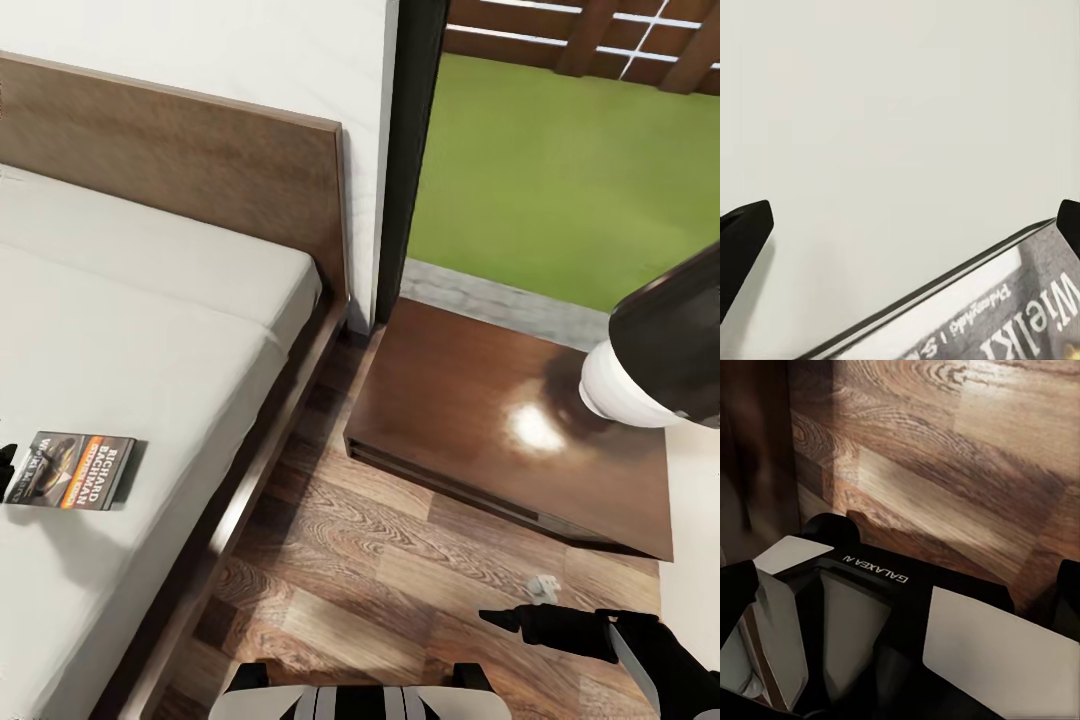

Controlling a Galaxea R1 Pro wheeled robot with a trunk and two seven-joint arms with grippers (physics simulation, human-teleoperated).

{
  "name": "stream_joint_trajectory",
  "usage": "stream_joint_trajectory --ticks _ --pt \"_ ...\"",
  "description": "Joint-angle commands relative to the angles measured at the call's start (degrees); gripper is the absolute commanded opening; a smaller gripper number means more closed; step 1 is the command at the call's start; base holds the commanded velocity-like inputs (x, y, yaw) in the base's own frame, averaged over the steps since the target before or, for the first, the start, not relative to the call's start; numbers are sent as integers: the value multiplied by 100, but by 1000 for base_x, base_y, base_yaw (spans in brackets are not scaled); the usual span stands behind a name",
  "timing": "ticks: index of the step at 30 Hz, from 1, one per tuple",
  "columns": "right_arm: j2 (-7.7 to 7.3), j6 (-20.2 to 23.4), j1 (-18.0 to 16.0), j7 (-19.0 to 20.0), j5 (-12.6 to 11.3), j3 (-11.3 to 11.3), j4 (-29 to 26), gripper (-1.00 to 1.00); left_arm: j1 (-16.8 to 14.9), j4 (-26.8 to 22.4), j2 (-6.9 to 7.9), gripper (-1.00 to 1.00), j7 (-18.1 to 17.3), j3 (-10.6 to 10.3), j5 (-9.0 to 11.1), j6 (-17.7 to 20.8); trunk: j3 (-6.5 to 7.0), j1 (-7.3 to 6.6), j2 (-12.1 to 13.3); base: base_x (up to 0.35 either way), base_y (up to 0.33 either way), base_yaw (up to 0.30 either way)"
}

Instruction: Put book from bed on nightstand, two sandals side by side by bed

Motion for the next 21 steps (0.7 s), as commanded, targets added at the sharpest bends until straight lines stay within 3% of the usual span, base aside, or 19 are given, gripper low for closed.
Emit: stream_joint_trajectory --ticks 1,21 --pt "-1 47 -1 8 -35 -4 0 100 -3 53 -4 100 -4 15 45 82 -3 0 -1 0 0 0" --pt "-1 47 -1 4 -32 -4 0 100 3 54 -4 100 -4 15 45 82 69 -88 159 0 0 0"
